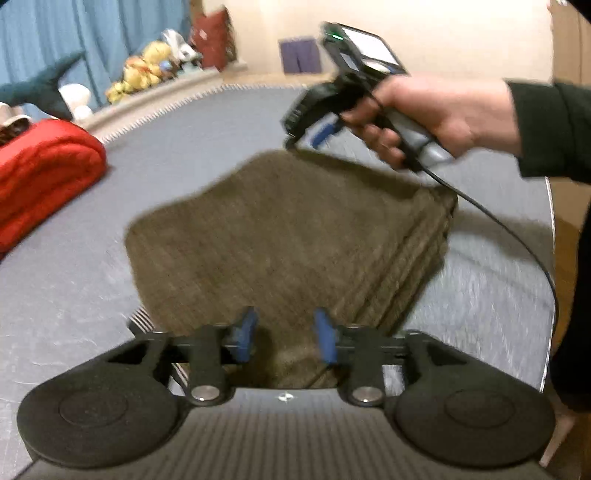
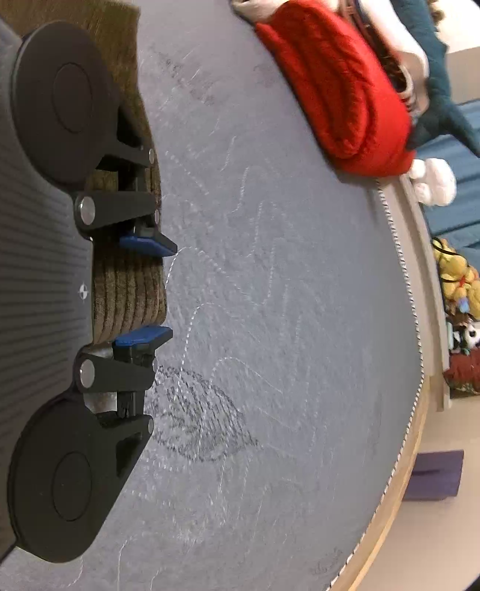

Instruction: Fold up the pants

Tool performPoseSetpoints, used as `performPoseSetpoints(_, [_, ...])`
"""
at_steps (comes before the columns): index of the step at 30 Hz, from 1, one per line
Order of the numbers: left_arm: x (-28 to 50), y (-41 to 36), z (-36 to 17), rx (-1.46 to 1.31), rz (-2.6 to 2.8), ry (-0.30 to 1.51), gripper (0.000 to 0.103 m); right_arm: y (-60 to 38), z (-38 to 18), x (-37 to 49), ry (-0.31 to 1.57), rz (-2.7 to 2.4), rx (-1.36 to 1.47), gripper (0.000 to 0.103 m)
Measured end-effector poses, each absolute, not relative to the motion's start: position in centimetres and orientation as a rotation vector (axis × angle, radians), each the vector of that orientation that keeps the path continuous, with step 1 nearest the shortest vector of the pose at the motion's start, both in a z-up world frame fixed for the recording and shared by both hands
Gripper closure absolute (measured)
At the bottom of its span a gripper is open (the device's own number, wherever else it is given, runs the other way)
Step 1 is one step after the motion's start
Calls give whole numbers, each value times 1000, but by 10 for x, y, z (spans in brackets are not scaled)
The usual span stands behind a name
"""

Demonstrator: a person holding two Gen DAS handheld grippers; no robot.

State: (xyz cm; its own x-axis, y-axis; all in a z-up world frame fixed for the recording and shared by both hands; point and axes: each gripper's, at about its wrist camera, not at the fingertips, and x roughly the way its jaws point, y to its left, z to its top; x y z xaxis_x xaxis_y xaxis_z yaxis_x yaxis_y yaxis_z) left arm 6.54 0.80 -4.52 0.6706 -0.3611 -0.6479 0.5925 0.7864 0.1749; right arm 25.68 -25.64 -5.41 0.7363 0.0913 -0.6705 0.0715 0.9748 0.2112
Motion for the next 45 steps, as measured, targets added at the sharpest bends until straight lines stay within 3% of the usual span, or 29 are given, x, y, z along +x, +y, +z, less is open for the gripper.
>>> performPoseSetpoints(3, [66,14,-33,347,-509,604,51,-254,-26,225,691,83,153,57])
performPoseSetpoints(8, [70,26,-28,287,-422,625,51,-245,-5,160,650,197,-66,42])
performPoseSetpoints(12, [73,37,-44,235,-354,745,51,-252,-19,115,741,265,-99,42])
performPoseSetpoints(15, [67,44,-51,207,-318,791,49,-256,-53,89,915,266,-86,40])
performPoseSetpoints(18, [58,42,-33,159,-284,796,48,-257,-52,68,871,240,-93,40])
performPoseSetpoints(21, [44,38,-1,108,-253,756,28,-262,-22,58,829,163,18,39])
performPoseSetpoints(22, [37,36,13,97,-228,739,16,-263,-9,53,800,148,58,34])
performPoseSetpoints(23, [31,32,22,90,-198,729,10,-263,4,48,773,136,97,23])
performPoseSetpoints(25, [18,29,41,60,-126,720,1,-259,24,35,739,106,169,10])
performPoseSetpoints(28, [-4,29,54,-29,-62,715,0,-247,43,9,686,103,201,2])
performPoseSetpoints(34, [-24,11,33,5,-15,661,0,-234,40,-29,527,91,147,1])
performPoseSetpoints(45, [-18,-12,-29,27,-39,829,0,-223,-23,-15,669,96,83,1])
